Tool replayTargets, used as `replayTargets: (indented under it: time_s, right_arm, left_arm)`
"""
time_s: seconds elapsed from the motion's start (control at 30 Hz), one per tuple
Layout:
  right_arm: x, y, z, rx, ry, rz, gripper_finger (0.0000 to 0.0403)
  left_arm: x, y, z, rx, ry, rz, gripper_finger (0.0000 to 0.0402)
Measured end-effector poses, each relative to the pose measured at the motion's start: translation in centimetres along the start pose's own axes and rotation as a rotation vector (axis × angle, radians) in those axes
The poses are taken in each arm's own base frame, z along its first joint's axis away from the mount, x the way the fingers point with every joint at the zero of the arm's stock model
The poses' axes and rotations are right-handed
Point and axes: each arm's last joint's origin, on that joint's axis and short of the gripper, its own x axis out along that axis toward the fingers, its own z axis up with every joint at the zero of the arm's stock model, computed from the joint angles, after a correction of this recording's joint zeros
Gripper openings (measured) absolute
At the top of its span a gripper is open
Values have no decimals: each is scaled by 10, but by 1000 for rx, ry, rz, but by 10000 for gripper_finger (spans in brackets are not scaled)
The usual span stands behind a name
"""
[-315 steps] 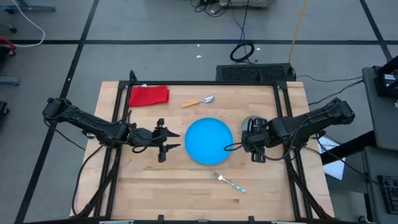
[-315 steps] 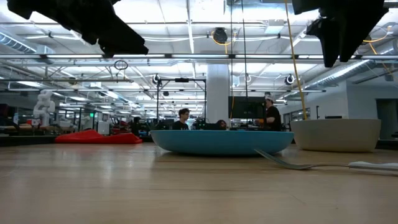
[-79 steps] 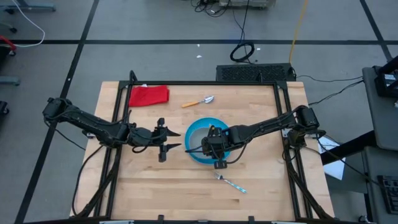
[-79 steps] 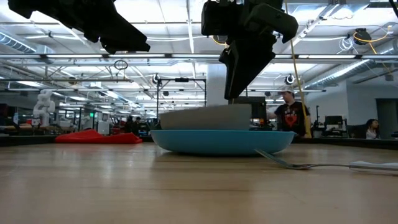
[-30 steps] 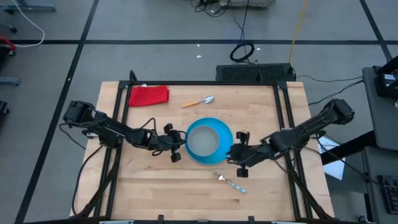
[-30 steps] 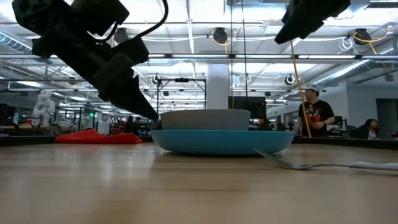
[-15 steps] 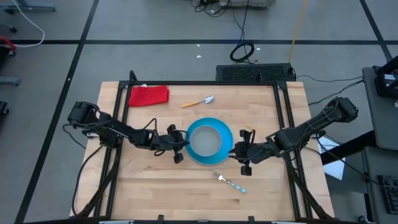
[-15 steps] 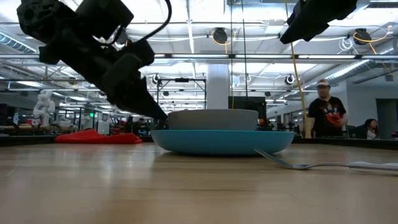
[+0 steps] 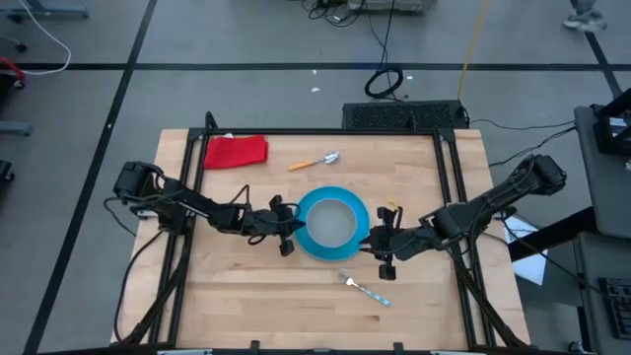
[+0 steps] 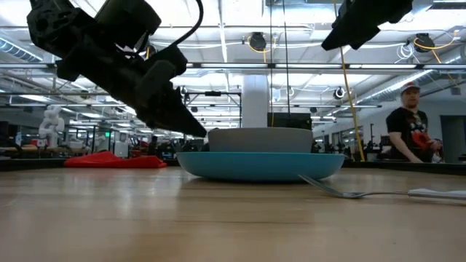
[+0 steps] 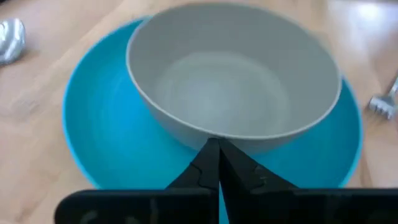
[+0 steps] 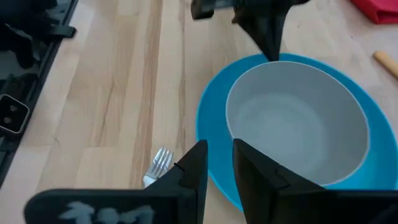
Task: Set table place
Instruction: Put the blue fork to the left of the blue plate
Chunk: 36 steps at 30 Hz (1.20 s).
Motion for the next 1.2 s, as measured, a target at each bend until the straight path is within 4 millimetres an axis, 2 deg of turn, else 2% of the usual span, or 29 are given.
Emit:
replayTargets:
  time_s: [0.23,0.37,0.57,0.7,0.93,1.2]
  right_arm:
    - [24,7,-8,32,61,-13,63]
    - [45,14,-18,53,108,-28,63]
    - [84,21,-30,69,123,-40,63]
    - [102,15,-36,82,150,-73,63]
    - [109,2,-35,100,162,-113,63]
    - [111,-7,-32,90,161,-132,63]
  left_arm:
    - [-1,1,1,33,1,4,4]
    - [-6,2,6,49,-6,3,6]
    - [-32,5,24,57,-38,25,5]
    - [-52,2,36,66,-87,23,5]
    - [-71,-5,43,97,-141,20,8]
    - [-72,-6,44,104,-144,22,12]
